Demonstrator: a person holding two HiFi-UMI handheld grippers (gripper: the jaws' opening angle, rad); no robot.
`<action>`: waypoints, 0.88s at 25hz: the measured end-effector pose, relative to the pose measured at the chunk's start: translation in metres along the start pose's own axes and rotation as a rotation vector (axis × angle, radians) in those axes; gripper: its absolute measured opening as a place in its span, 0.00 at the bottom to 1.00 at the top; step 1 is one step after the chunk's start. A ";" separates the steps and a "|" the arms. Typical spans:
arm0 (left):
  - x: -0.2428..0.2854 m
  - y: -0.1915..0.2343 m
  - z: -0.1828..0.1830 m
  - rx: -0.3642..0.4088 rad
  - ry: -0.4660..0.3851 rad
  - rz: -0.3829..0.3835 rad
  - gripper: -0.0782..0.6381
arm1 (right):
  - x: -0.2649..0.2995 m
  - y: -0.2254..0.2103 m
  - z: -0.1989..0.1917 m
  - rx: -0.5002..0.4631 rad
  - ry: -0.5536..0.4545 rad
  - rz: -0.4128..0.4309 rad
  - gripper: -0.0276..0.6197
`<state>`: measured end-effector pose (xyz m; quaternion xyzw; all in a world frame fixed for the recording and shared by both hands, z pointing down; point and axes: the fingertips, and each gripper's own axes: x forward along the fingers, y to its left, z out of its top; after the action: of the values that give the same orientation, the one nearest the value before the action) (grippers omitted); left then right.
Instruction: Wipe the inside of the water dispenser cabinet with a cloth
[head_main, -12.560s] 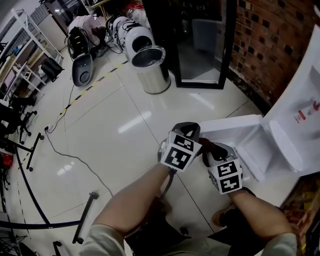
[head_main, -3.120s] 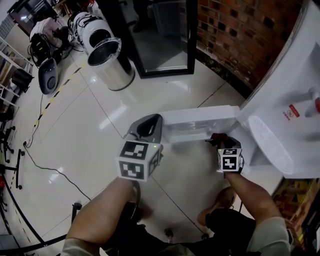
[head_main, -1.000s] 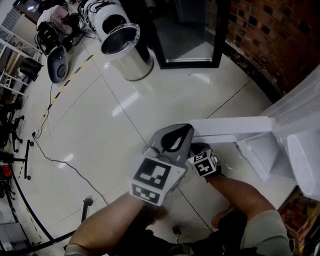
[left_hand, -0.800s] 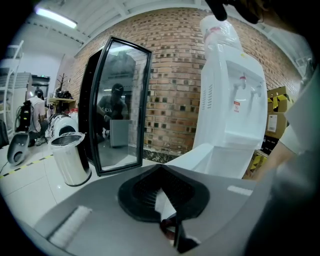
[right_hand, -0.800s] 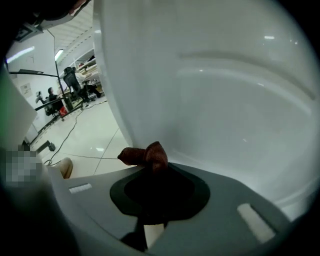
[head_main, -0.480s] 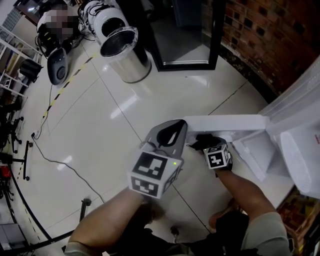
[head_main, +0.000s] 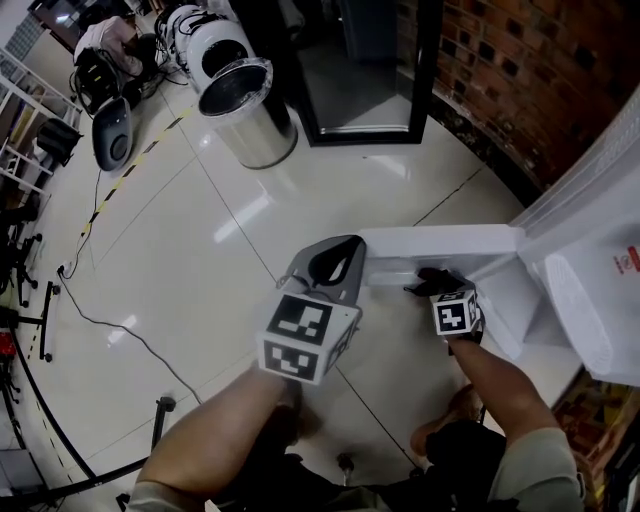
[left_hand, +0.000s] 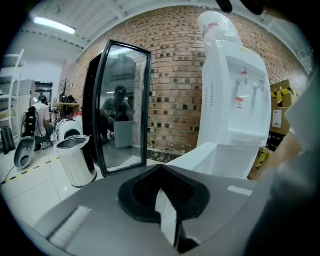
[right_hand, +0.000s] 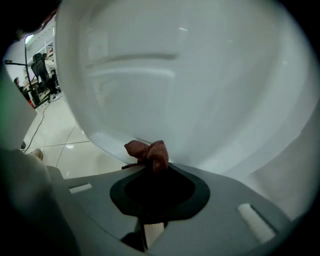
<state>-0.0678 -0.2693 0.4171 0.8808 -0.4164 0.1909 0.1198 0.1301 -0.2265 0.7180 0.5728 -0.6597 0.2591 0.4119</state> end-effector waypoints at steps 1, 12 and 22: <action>0.000 0.000 0.001 0.002 0.000 0.005 0.11 | -0.003 -0.009 -0.006 0.010 0.007 -0.013 0.14; 0.008 0.005 0.002 -0.019 0.004 0.072 0.11 | -0.044 -0.054 -0.032 0.081 -0.009 -0.044 0.14; -0.016 0.004 0.025 0.023 -0.056 0.162 0.11 | -0.156 -0.043 0.006 0.098 -0.304 0.041 0.14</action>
<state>-0.0748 -0.2700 0.3881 0.8506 -0.4871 0.1800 0.0823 0.1712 -0.1554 0.5784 0.6114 -0.7123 0.2099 0.2735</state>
